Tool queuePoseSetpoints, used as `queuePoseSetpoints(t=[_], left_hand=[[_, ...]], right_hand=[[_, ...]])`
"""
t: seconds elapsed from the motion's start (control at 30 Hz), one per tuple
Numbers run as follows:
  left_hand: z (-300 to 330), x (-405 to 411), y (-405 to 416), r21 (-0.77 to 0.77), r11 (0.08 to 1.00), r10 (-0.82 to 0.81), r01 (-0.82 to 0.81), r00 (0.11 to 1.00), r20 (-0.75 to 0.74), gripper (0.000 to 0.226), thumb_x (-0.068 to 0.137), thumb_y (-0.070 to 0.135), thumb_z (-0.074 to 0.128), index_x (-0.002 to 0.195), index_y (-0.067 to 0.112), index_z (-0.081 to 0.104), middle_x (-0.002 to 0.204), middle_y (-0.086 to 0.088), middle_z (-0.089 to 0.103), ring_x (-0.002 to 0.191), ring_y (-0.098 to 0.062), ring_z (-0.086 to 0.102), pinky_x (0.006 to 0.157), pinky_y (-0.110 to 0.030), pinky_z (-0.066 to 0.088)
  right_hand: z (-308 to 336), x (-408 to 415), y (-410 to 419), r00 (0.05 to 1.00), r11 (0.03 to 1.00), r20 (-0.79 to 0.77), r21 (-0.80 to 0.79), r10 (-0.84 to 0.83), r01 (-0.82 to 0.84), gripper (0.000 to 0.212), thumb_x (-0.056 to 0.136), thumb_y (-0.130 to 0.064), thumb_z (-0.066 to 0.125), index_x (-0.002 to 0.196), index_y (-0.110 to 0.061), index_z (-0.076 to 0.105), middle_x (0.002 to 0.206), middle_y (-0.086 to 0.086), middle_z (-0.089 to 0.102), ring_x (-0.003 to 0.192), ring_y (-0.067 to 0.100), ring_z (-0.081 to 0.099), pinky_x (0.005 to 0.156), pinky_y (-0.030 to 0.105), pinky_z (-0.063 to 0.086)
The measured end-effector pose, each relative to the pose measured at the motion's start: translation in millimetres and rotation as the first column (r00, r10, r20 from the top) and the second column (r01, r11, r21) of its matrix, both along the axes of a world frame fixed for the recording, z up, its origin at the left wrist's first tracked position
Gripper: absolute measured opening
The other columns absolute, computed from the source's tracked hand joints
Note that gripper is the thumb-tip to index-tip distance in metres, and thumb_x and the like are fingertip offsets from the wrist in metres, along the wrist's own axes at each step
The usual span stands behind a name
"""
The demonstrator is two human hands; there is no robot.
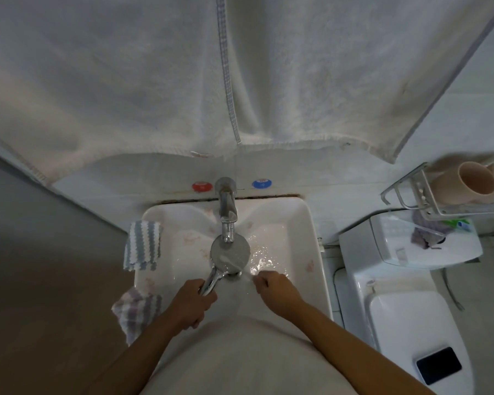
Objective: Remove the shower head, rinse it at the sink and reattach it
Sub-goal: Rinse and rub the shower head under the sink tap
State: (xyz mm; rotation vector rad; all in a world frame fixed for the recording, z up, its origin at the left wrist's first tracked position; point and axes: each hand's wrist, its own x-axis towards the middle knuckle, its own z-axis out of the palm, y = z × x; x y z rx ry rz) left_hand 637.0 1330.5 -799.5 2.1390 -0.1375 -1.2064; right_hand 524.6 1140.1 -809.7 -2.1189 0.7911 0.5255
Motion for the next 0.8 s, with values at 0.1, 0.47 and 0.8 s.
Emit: queuePoseSetpoints(t=[0.1, 0.47, 0.8], left_hand=[[-0.7, -1.5, 1.1, -0.023, 0.999, 0.034, -0.035, 0.999, -0.027, 0.020, 0.088, 0.014, 0.060, 0.073, 0.010, 0.048, 0.058, -0.007, 0.048, 0.036, -0.017, 0.040, 0.038, -0.024, 0.033], [1.8, -2.3, 1.5, 0.014, 0.988, 0.155, -0.154, 0.986, -0.068, 0.017, 0.090, 0.016, 0.059, 0.076, 0.010, 0.052, 0.059, -0.007, 0.047, 0.035, -0.015, 0.040, 0.037, -0.019, 0.030], [-1.0, -1.8, 2.9, 0.033, 0.973, 0.232, -0.230, 0.967, -0.108, 0.020, 0.088, 0.021, 0.059, 0.073, 0.011, 0.053, 0.049, -0.005, 0.049, 0.036, -0.016, 0.041, 0.042, -0.017, 0.027]], right_hand=[[-0.2, 0.3, 2.3, 1.000, 1.000, -0.017, -0.018, -0.013, 0.012, 0.035, 0.103, -0.037, 0.042, 0.074, -0.019, 0.051, 0.079, 0.002, 0.056, 0.075, 0.026, 0.052, 0.068, 0.032, 0.040], [2.8, 1.5, -2.6, 0.996, 0.990, 0.005, -0.117, -0.084, 0.084, 0.037, 0.104, -0.038, 0.039, 0.079, -0.016, 0.056, 0.082, 0.007, 0.059, 0.076, 0.027, 0.050, 0.066, 0.032, 0.038], [5.3, 1.9, -3.7, 0.996, 0.986, 0.008, -0.137, -0.093, 0.094, 0.034, 0.104, -0.036, 0.038, 0.078, -0.017, 0.049, 0.077, 0.004, 0.052, 0.075, 0.028, 0.046, 0.064, 0.032, 0.035]])
